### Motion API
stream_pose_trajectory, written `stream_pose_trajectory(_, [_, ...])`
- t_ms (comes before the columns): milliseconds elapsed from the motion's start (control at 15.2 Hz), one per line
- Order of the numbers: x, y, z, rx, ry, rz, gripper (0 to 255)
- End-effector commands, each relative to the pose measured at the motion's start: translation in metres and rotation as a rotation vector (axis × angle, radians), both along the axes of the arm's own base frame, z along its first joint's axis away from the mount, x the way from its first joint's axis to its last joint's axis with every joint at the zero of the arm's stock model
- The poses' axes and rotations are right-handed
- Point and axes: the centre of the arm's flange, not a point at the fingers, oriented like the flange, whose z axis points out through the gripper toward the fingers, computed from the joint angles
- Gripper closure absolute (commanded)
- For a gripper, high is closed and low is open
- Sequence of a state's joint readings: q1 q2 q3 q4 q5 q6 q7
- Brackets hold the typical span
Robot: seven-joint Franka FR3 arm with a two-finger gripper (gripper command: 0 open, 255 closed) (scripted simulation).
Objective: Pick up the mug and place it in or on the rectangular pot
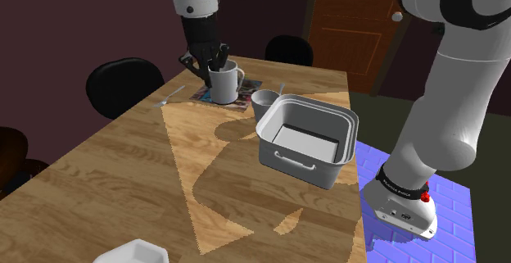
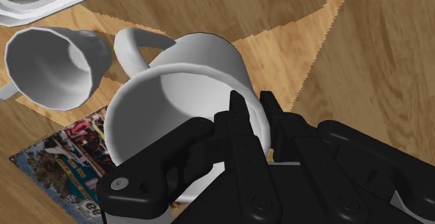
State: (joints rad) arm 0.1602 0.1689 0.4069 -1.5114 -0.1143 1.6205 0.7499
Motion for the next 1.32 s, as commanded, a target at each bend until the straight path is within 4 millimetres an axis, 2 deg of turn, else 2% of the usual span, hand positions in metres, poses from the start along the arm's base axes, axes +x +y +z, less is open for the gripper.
stream_pose_trajectory(0, [-0.021,-0.012,0.004,0.000,-0.001,0.000,255])
stream_pose_trajectory(1188, [-0.218,-0.144,0.023,0.000,-0.001,0.000,255])
stream_pose_trajectory(1254, [-0.234,-0.155,0.024,0.000,-0.001,0.000,255])
